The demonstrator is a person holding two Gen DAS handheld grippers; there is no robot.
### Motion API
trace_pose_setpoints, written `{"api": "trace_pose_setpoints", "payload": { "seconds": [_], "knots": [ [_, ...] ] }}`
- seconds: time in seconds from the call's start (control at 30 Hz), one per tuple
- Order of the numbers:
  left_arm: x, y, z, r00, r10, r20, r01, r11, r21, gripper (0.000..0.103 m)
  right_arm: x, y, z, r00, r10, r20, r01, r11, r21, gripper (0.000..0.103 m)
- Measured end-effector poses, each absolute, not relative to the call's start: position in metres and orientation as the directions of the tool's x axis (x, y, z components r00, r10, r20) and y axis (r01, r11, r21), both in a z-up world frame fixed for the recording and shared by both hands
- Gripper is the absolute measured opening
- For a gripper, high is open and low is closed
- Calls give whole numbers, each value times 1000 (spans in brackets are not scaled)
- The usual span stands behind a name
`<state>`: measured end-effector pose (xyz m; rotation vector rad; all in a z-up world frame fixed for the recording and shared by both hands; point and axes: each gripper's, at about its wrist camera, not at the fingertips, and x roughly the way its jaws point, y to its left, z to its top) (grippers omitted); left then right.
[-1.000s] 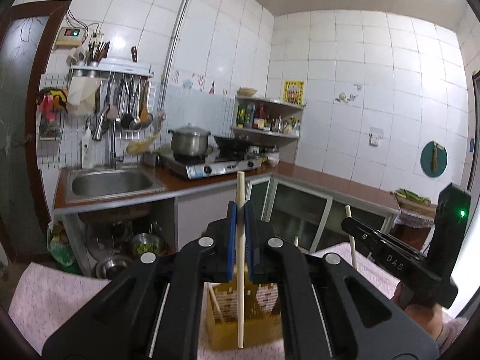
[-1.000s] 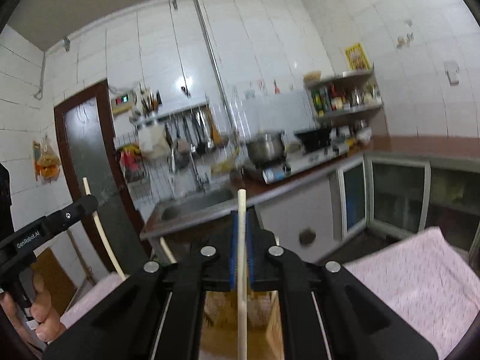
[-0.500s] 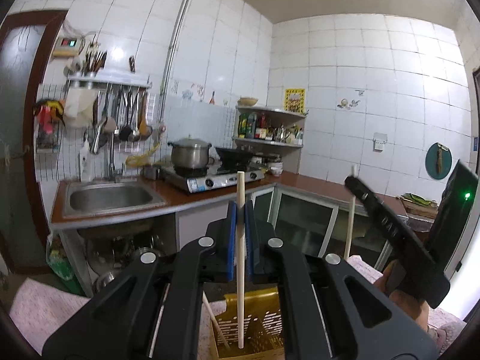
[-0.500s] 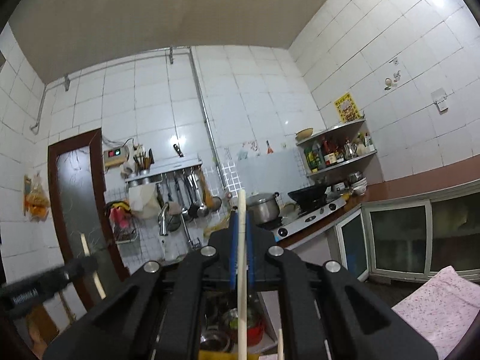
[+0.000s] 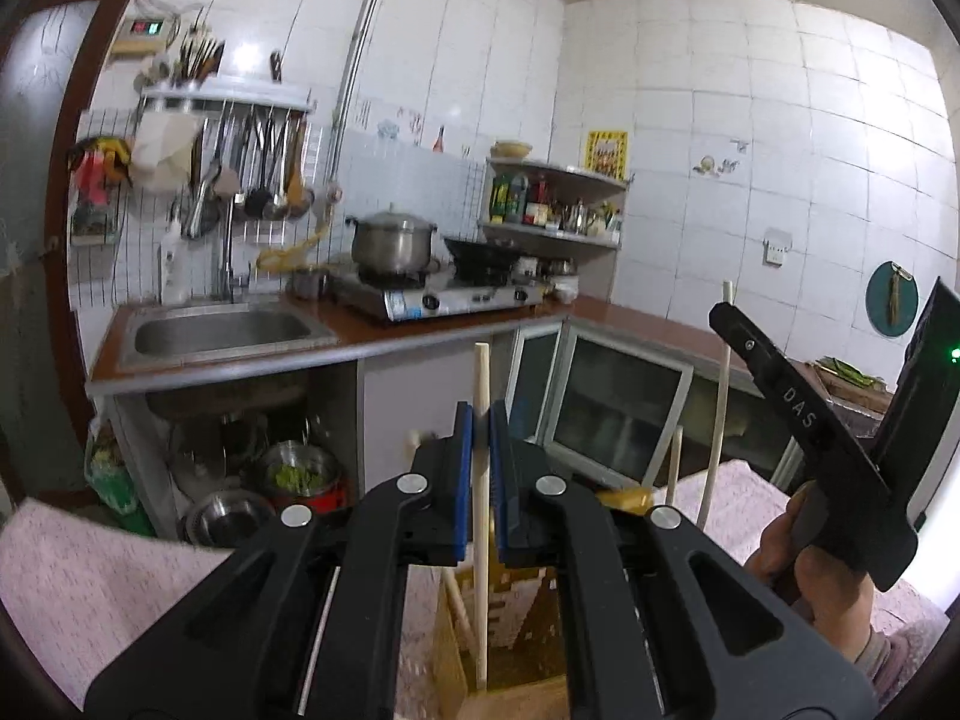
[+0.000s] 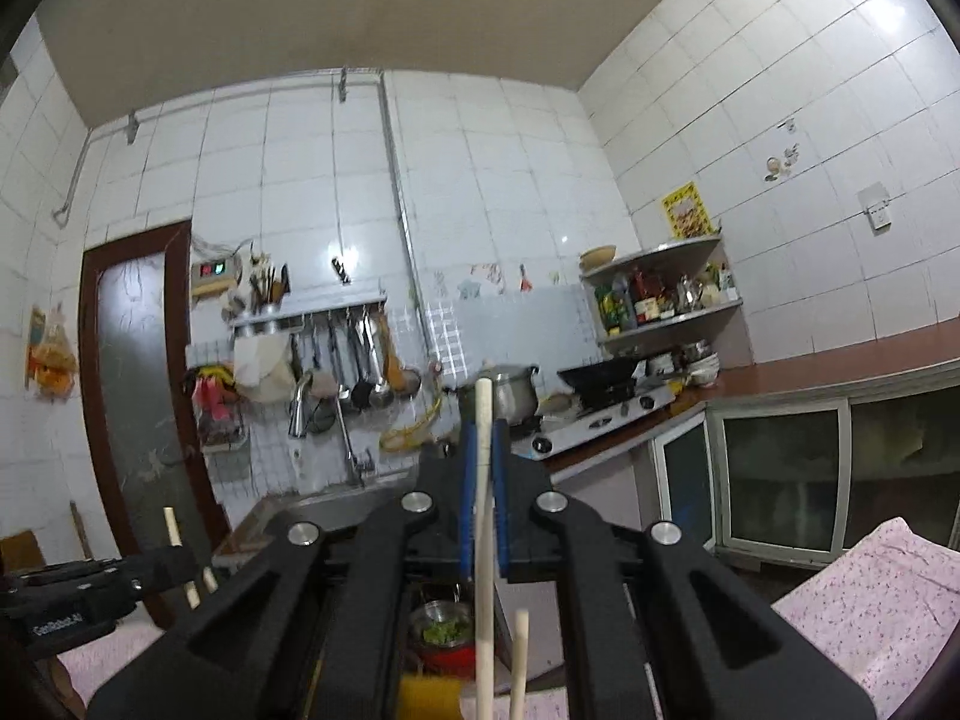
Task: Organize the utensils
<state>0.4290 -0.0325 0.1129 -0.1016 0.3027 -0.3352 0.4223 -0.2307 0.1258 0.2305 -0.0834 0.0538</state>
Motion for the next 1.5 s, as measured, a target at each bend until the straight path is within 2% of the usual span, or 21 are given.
{"api": "trace_pose_setpoints", "payload": {
  "seconds": [0.17, 0.37, 0.4, 0.43, 0.47, 0.5, 0.53, 0.6, 0.63, 0.77, 0.83, 0.97, 1.1, 1.2, 1.4, 1.5],
  "knots": [
    [427, -30, 85, 883, -337, -326, 294, 940, -176, 4, 413, -235, 116, 997, 58, 58, -69, 973, 221, 6],
    [422, -28, 69, 875, -314, -368, 264, 947, -181, 5, 414, -228, 87, 993, 87, -83, -75, 987, 139, 8],
    [421, -27, 69, 872, -314, -376, 261, 947, -186, 12, 415, -229, 84, 989, 95, -117, -78, 987, 141, 8],
    [420, -26, 70, 870, -313, -380, 258, 947, -189, 29, 415, -229, 82, 983, 104, -153, -82, 986, 142, 8],
    [416, -24, 72, 872, -304, -383, 248, 950, -190, 39, 415, -231, 81, 977, 110, -183, -84, 986, 143, 8],
    [410, -21, 75, 879, -288, -380, 233, 955, -185, 52, 415, -232, 81, 972, 114, -204, -86, 986, 144, 18],
    [406, -19, 77, 883, -281, -376, 228, 957, -179, 55, 411, -234, 83, 967, 119, -224, -87, 985, 150, 39],
    [394, -14, 84, 883, -272, -382, 223, 960, -167, 58, 396, -237, 87, 971, 99, -218, -68, 987, 149, 57],
    [389, -11, 85, 881, -266, -391, 218, 962, -165, 66, 387, -237, 89, 971, 90, -223, -60, 989, 137, 57],
    [361, 4, 87, 876, -240, -419, 185, 968, -169, 77, 356, -238, 90, 957, 59, -283, -32, 994, 100, 59],
    [349, 9, 85, 871, -226, -437, 166, 971, -172, 86, 338, -238, 89, 951, 23, -309, 0, 997, 74, 65],
    [316, 19, 73, 847, -208, -488, 138, 975, -177, 98, 298, -234, 80, 927, -52, -372, 65, 998, 22, 71],
    [294, 25, 55, 816, -212, -538, 112, 971, -213, 98, 266, -230, 67, 903, -76, -422, 81, 997, -6, 79],
    [280, 23, 41, 784, -225, -579, 113, 968, -223, 98, 249, -230, 57, 885, -80, -459, 96, 995, 11, 79],
    [256, 14, 28, 772, -211, -600, 107, 973, -205, 98, 229, -238, 28, 821, -59, -568, 151, 982, 116, 79],
    [250, 10, 21, 755, -203, -623, 98, 975, -198, 98, 223, -237, 16, 797, -60, -602, 165, 979, 121, 79]
  ]
}}
